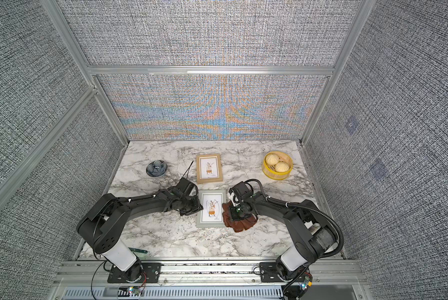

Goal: Wipe the picture frame with a cloth
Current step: Adjust the picture frame at the center of the board, then wipe the dirt from the picture frame.

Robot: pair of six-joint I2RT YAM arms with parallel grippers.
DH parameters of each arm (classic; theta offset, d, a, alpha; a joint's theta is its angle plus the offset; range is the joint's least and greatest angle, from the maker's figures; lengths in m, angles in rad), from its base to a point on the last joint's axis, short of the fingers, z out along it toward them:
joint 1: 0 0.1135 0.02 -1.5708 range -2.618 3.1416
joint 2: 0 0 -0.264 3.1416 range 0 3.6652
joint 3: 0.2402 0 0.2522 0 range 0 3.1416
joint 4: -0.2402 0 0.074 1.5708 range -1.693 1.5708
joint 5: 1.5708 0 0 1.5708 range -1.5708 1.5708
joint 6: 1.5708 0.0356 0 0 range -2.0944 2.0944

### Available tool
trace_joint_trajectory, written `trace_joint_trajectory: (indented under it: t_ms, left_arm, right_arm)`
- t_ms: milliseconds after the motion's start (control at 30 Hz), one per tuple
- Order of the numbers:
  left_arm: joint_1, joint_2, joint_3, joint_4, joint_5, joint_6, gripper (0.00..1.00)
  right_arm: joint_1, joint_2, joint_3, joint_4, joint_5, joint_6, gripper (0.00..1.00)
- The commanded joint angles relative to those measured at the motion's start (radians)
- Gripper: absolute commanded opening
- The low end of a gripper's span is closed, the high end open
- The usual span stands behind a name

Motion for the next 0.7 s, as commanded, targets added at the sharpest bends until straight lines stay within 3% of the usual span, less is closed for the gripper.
trace_joint_trajectory:
  t_ms: [0, 233, 300, 400, 500, 667]
  left_arm:
    - [-0.016, -0.034, -0.03, 0.0, 0.033, -0.026, 0.31]
    - [-0.013, -0.091, -0.006, -0.097, -0.059, 0.015, 0.43]
    - [-0.012, -0.118, -0.012, -0.09, -0.072, 0.013, 0.45]
    - [-0.01, -0.134, -0.004, -0.126, -0.12, 0.017, 0.44]
    - [-0.002, -0.135, -0.012, -0.123, -0.14, 0.011, 0.41]
    - [0.0, -0.174, -0.079, -0.037, -0.164, -0.049, 0.39]
  right_arm:
    - [0.009, -0.032, -0.041, -0.006, -0.033, 0.053, 0.0]
    - [-0.023, -0.215, 0.002, -0.122, 0.294, 0.035, 0.0]
    - [-0.026, -0.257, 0.044, -0.122, 0.339, -0.002, 0.0]
    - [-0.027, -0.246, 0.122, -0.066, 0.268, -0.08, 0.0]
    - [-0.028, -0.155, 0.216, 0.015, 0.101, -0.099, 0.0]
    - [-0.011, 0.055, 0.381, 0.241, -0.129, 0.008, 0.0]
